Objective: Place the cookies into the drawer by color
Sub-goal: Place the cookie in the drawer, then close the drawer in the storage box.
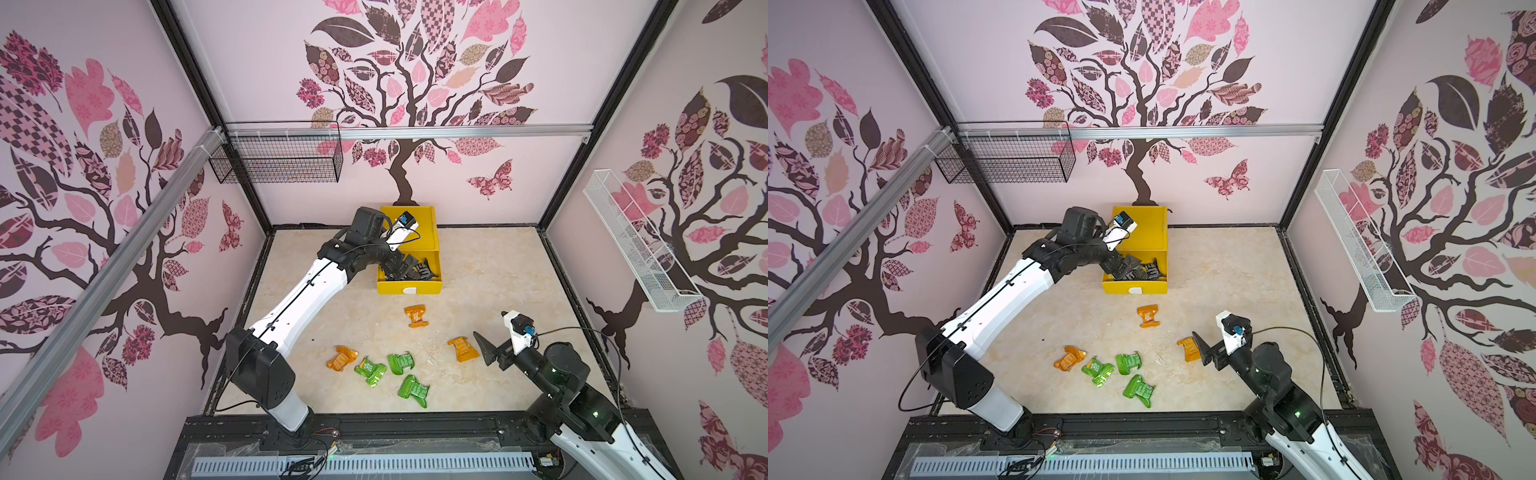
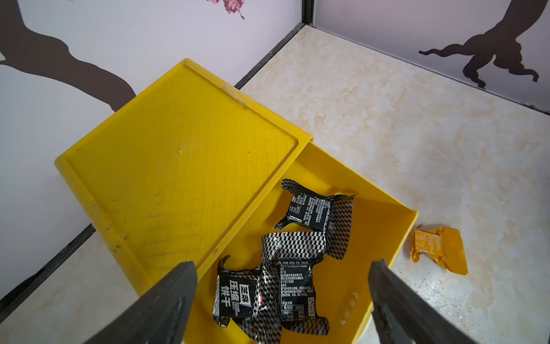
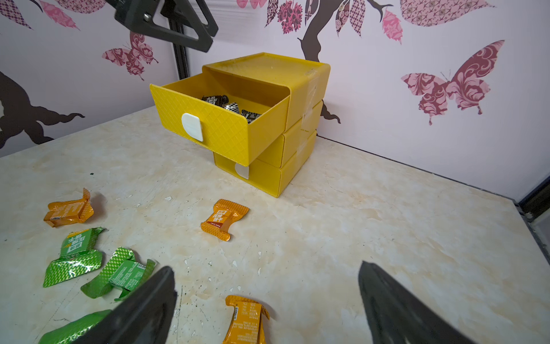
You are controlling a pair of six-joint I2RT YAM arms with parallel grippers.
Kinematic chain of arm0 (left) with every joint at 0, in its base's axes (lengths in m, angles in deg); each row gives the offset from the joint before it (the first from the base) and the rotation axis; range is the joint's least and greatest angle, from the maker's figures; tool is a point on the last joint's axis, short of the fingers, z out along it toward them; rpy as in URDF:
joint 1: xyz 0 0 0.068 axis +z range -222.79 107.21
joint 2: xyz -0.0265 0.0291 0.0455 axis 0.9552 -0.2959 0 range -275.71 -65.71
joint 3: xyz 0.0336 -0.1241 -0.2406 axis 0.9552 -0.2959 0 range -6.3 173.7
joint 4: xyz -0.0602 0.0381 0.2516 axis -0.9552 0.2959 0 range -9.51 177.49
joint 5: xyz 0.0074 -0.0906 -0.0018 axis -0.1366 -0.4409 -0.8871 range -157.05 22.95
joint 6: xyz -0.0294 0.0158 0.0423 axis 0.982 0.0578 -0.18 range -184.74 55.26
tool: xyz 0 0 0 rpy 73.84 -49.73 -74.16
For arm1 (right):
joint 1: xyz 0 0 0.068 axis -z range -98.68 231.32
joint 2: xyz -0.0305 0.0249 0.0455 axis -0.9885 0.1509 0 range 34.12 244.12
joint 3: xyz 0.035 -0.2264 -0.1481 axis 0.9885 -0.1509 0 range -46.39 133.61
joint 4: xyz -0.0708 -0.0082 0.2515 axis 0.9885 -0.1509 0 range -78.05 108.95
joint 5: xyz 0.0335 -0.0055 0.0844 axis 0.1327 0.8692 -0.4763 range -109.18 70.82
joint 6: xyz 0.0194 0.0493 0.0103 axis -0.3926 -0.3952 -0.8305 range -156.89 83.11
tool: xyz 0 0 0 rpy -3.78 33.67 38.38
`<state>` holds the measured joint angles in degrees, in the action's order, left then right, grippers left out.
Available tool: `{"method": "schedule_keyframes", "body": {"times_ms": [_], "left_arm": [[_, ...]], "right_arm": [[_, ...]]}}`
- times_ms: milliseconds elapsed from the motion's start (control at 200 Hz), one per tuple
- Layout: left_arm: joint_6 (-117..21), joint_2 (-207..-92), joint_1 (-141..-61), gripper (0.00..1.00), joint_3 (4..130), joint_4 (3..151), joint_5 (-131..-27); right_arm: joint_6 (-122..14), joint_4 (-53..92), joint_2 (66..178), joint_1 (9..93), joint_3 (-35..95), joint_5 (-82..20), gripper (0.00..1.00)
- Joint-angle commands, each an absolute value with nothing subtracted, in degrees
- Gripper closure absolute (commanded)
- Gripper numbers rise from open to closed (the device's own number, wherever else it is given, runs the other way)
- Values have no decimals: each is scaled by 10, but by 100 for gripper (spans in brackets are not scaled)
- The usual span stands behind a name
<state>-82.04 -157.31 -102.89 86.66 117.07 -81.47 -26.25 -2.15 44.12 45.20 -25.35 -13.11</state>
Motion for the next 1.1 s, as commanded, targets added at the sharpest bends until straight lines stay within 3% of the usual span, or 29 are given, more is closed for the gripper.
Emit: {"method": "schedule_keyframes", "body": {"times_ms": [0, 300, 545, 790, 1095], "left_arm": [[-802, -1522, -1030, 3, 852, 1157, -811], [-792, -1434, -1029, 3, 799, 1194, -786], [-798, -1349, -994, 3, 715, 1222, -846], [-798, -1304, -941, 3, 650, 1208, -902], [-704, -1288, -885, 3, 601, 1147, -965]], "right_arm": [[-254, -25, 486, 455, -211, -121, 1], [-347, -7, 691, 455, -89, -122, 5], [-418, 27, 836, 454, -29, -153, 7], [-451, 71, 923, 453, 4, -155, 11], [-469, 100, 1026, 453, 49, -136, 16]]}}
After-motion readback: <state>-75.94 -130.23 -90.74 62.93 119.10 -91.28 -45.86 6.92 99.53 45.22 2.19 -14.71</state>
